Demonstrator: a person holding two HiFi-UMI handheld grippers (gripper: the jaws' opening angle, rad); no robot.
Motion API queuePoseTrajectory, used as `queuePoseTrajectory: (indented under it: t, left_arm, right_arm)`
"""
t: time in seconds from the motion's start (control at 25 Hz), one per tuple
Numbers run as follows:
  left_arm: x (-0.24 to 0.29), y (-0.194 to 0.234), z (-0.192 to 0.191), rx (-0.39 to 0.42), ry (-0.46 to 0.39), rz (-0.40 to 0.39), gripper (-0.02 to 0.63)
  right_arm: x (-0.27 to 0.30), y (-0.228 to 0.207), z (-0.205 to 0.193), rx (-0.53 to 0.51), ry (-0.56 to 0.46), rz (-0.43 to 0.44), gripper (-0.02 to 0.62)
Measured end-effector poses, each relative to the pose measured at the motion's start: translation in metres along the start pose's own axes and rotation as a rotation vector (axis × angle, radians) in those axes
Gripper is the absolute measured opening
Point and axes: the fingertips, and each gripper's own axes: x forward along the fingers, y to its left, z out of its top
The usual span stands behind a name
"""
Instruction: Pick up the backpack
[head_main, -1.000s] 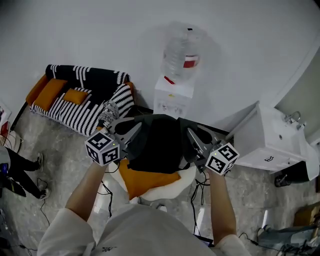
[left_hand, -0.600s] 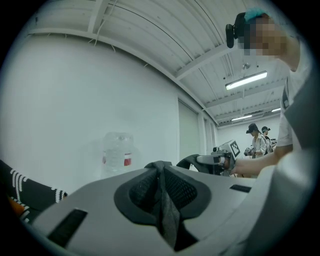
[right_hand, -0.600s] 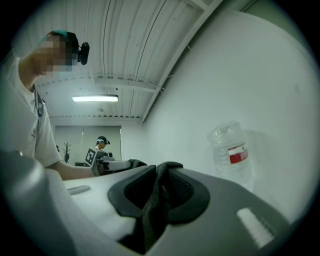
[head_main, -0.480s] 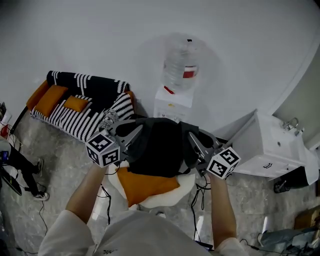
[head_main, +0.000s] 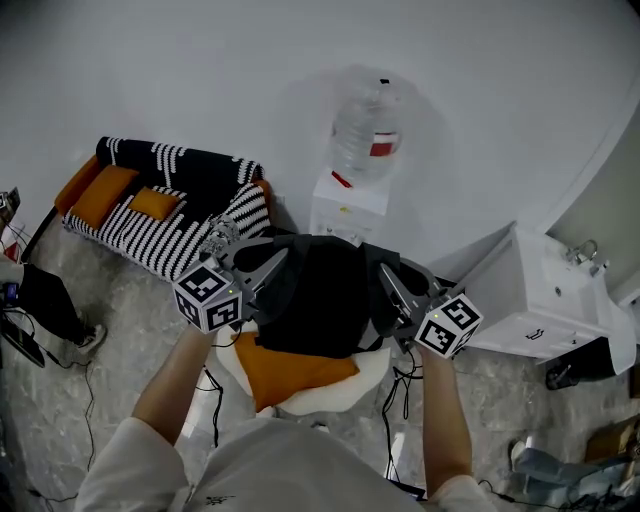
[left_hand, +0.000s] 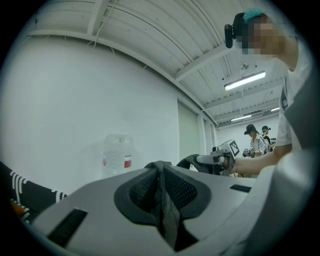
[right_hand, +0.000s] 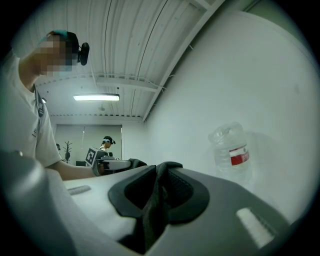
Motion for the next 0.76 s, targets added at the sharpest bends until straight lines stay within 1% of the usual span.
queuePoseTrajectory:
  t: [0.32, 0.76]
  left_arm:
    - [0.001, 0.001, -0.003, -0.012, -0.001, -0.001, 0.038]
    - [0.005, 0.006, -0.016, -0.040, 0.022, 0.005, 0.040]
  right_arm:
    - [-0.001, -0.001, -0.003, 0.010, 0.004, -0.002, 0.057]
    - [0.003, -0.009, -0.012, 0.019, 0.030, -0.004, 0.057]
